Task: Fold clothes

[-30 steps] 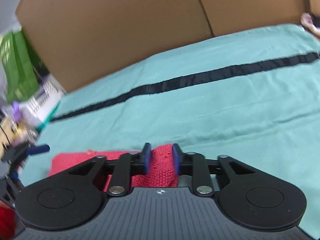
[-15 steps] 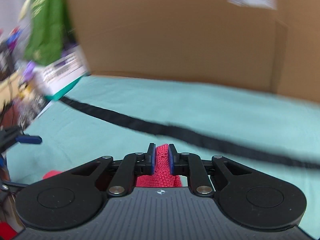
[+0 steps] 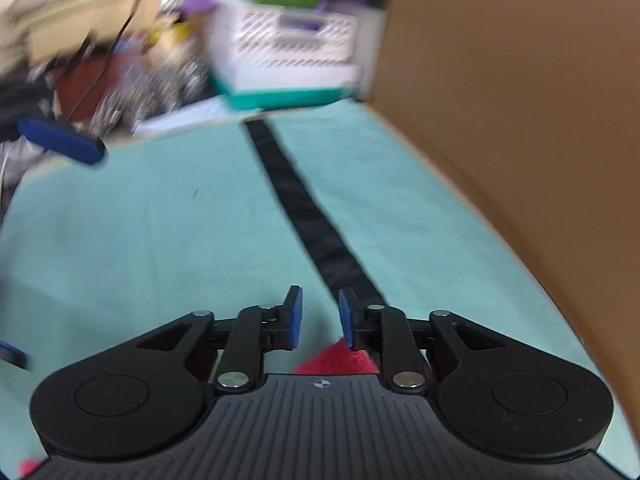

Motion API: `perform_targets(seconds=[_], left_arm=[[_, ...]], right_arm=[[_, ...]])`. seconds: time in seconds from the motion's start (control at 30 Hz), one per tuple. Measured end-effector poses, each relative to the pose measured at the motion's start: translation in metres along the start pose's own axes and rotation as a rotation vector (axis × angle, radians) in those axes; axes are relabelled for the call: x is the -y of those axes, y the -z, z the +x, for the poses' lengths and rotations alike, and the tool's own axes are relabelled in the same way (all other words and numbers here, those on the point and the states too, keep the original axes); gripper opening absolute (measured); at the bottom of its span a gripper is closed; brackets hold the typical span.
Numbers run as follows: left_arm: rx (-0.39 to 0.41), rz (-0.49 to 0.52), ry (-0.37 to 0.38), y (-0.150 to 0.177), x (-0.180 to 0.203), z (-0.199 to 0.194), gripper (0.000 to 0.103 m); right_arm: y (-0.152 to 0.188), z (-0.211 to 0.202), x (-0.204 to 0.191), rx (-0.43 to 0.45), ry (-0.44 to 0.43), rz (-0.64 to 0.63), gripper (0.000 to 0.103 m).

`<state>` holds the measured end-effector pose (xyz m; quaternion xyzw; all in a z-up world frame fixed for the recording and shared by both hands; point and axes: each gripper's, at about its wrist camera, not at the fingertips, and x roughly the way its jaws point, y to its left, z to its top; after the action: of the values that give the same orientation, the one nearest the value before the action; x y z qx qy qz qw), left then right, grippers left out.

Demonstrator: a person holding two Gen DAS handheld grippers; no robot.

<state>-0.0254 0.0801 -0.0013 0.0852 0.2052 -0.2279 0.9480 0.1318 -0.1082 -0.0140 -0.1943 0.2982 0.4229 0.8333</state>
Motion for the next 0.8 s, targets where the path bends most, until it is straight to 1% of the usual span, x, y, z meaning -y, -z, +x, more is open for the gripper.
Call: perform_targets(seconds=[0.03, 0.07, 0.1, 0.2, 0.27, 0.33, 0.37, 0.43, 0.47, 0.63, 0.67, 0.73, 0.8], left_arm=[[-0.002, 0.000, 0.044, -0.005, -0.004, 0.009, 0.099], [-0.007, 0.000, 0.097, -0.011, -0.009, 0.020, 0.100], [-0.012, 0.001, 0.150, -0.017, -0.013, 0.031, 0.100], [-0.041, -0.043, 0.354, -0.034, -0.023, 0.073, 0.102], [-0.087, -0.058, 0.431, -0.044, -0.024, 0.105, 0.102], [-0.143, -0.037, 0.452, -0.053, -0.023, 0.133, 0.102], [-0.176, -0.037, 0.474, -0.056, -0.024, 0.146, 0.102], [-0.250, -0.052, 0.533, -0.059, -0.029, 0.173, 0.102], [-0.268, -0.052, 0.541, -0.057, -0.029, 0.178, 0.102], [-0.310, -0.025, 0.534, -0.048, -0.021, 0.187, 0.102], [-0.319, -0.019, 0.533, -0.047, -0.020, 0.188, 0.102], [-0.335, -0.008, 0.530, -0.043, -0.016, 0.192, 0.102], [-0.352, 0.003, 0.528, -0.040, -0.013, 0.195, 0.100]], right_arm=[[0.002, -0.014, 0.007, 0.032, 0.016, 0.067, 0.036], [0.005, -0.030, 0.016, 0.070, 0.029, 0.142, 0.040], [0.017, -0.055, 0.026, 0.126, 0.028, 0.251, 0.044], [0.071, -0.132, 0.045, 0.226, 0.022, 0.558, 0.046], [0.111, -0.171, 0.031, 0.226, 0.029, 0.656, 0.047], [0.146, -0.191, 0.003, 0.184, 0.026, 0.723, 0.056], [0.162, -0.197, -0.009, 0.175, -0.003, 0.779, 0.058], [0.190, -0.198, -0.029, 0.170, -0.114, 0.905, 0.059], [0.201, -0.194, -0.037, 0.166, -0.146, 0.963, 0.059], [0.230, -0.167, -0.062, 0.165, -0.176, 1.190, 0.060], [0.234, -0.167, -0.061, 0.203, -0.169, 1.219, 0.060], [0.237, -0.168, -0.060, 0.280, -0.154, 1.274, 0.064], [0.236, -0.165, -0.058, 0.324, -0.141, 1.312, 0.064]])
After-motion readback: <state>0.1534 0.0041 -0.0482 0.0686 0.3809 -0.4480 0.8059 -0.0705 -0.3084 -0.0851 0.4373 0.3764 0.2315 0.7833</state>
